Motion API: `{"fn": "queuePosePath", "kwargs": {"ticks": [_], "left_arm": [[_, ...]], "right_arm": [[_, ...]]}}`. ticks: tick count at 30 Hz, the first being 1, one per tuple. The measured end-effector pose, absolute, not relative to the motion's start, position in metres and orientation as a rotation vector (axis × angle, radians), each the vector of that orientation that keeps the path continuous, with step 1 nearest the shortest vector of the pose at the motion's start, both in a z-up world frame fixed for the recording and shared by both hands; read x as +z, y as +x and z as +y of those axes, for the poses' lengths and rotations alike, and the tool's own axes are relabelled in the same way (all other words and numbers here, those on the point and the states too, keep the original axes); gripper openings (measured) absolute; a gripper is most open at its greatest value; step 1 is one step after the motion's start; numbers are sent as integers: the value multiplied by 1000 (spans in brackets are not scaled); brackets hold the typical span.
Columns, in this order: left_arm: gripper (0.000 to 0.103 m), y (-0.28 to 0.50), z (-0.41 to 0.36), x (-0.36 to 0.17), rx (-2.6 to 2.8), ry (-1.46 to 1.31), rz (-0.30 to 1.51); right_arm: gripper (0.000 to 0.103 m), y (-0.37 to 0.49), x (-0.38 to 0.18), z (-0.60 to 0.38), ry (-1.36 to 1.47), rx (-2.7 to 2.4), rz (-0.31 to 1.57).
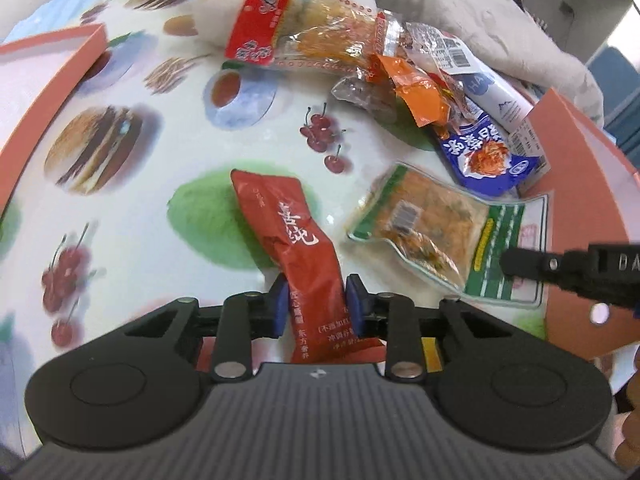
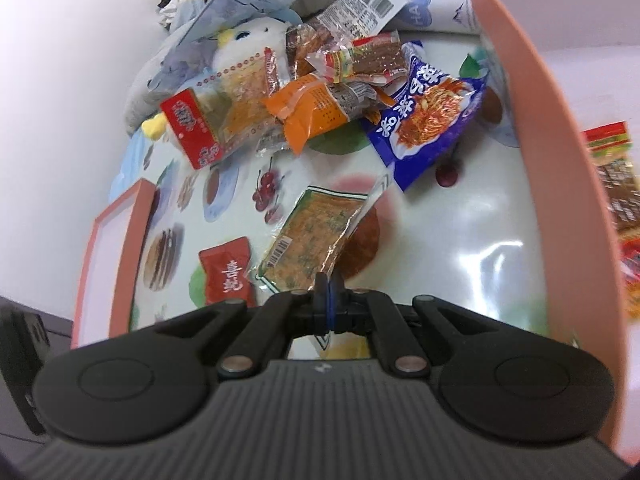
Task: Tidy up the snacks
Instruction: 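Grasp the red spicy strip bag with the left tool and lift it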
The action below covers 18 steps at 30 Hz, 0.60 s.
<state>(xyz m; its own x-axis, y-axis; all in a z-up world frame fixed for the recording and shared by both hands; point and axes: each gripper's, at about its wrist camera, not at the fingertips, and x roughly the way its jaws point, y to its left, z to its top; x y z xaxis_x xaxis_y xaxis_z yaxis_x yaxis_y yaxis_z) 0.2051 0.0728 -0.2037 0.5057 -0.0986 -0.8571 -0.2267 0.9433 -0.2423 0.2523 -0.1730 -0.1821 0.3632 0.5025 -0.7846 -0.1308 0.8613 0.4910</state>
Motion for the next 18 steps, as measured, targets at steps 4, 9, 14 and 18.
{"fn": "queuePosePath", "kwargs": {"ticks": [4, 9, 14, 18], "left_arm": [[34, 185, 73, -193, 83, -365, 1017], [34, 166, 69, -180, 53, -416, 997], [34, 155, 58, -164, 31, -412, 967], [34, 153, 49, -149, 7, -405, 947]], "right_arm": [[3, 225, -174, -178, 369, 405, 1119], [3, 197, -162, -178, 317, 396, 1077], [3, 183, -149, -178, 266, 391, 1039], [3, 179, -138, -180, 228, 382, 1008]]}}
